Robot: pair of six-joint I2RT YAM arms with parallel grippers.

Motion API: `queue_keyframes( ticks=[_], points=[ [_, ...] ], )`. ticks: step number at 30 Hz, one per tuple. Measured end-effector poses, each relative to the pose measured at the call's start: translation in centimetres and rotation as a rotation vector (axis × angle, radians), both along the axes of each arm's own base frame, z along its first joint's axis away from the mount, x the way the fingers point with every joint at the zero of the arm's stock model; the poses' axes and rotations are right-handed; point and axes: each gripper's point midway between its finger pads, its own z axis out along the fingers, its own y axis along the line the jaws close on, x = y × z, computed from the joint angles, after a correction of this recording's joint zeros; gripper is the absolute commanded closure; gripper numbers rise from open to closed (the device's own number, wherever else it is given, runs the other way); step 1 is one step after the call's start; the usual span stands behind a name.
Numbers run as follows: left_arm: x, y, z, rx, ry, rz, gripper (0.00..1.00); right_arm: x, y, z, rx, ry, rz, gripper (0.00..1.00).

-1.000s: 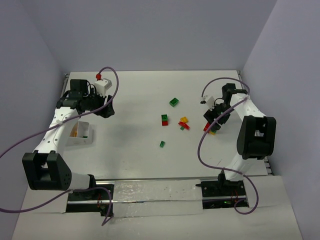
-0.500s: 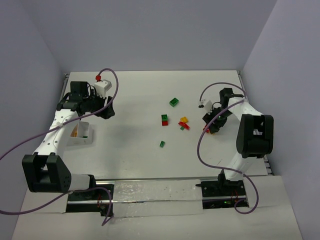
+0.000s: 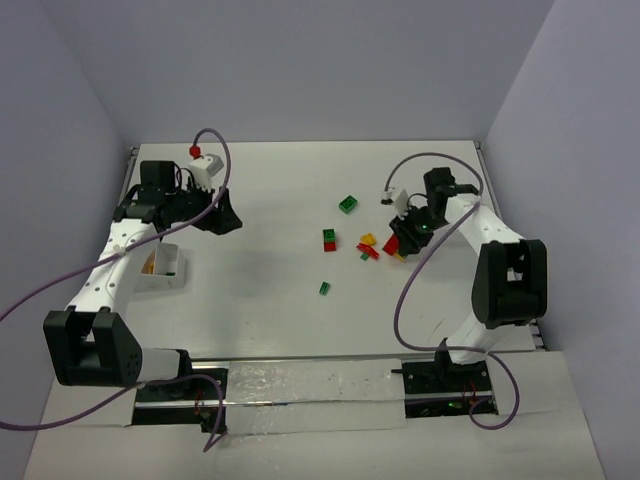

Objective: Sort the legos into containers by color

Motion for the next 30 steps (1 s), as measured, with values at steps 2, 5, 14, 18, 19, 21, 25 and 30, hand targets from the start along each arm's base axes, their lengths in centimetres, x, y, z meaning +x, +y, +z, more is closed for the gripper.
queue_keyframes(
  ticks=[2,5,14,18,19,21,25,30],
  points=[
    [-0.2,-1.2,1.1,-0.077,0.002,-0.008,0.15,-0.2,3.8,1.8,0.074,-0.021,0.049,1.0],
    [-0.9,-2.7,2.7,-0.163,-0.019,-0.05,0.12,-1.4,9.6,4.1,0.202,-0.012,0.134,1.0],
    [-4.8,-5.1,2.6,-0.226,-0.103,-0.163,0.18,-5.6,19.1,7.0,0.499,0.248,0.212,1.0],
    [-6.8,-6.4,1.7,-0.281,-0.071,-0.212,0.22,-5.7,20.9,8.6,0.629,0.34,0.186,1.0],
    [-7.3,-6.7,1.5,-0.301,-0.056,-0.22,0.24,-5.7,21.4,9.3,0.662,0.356,0.18,1.0],
    [-8.0,-7.2,1.2,-0.338,-0.03,-0.234,0.25,-5.5,22.2,10.4,0.718,0.377,0.176,1.0],
    [-8.2,-8.2,1.8,-0.415,0.006,-0.252,0.26,-5.4,23.8,12.5,0.799,0.412,0.183,1.0],
    [-8.0,-9.5,3.2,-0.489,0.014,-0.276,0.26,-5.9,25.4,14.2,0.854,0.446,0.211,1.0]
  ],
)
